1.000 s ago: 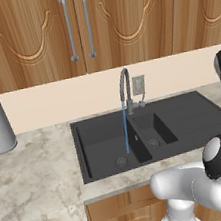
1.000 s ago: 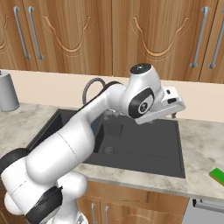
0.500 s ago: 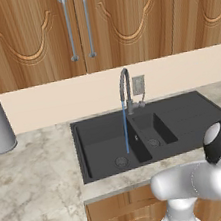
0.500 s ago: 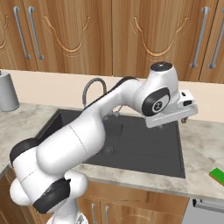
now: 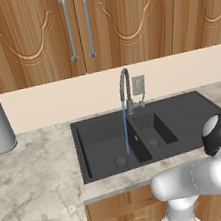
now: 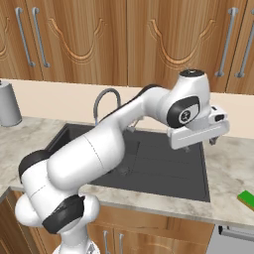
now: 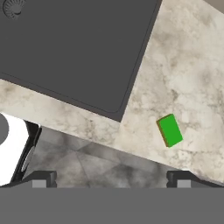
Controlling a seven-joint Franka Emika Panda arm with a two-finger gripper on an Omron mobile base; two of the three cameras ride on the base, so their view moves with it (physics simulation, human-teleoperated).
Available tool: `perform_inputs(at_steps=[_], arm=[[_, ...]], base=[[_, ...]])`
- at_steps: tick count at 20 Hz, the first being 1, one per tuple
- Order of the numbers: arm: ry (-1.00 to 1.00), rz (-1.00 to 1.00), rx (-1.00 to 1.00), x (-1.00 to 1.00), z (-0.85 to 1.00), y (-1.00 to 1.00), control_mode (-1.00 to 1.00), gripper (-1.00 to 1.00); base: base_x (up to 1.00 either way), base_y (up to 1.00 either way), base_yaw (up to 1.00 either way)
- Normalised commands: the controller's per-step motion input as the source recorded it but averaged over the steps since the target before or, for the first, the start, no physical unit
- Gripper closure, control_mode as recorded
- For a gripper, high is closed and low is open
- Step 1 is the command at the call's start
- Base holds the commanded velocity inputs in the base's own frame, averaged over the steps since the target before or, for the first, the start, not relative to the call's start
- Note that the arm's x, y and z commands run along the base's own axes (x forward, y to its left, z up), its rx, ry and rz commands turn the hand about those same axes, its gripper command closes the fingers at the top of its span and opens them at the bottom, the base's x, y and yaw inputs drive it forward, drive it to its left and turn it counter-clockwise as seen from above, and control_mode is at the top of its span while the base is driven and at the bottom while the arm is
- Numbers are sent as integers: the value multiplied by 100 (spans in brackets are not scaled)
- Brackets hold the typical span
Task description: Soak the sponge with water for a few seconds and then drop it inside the sink.
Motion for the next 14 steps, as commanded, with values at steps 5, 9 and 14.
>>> perform_inputs(at_steps=[5,9,14], arm=[[0,10,2,-30,-15,-26,-100,-100],[0,9,0,-10,-3,-17,-100,-100],[0,12,2,0,-30,-28,-100,-100]], base=[[0,0,0],[0,0,0],[0,0,0]])
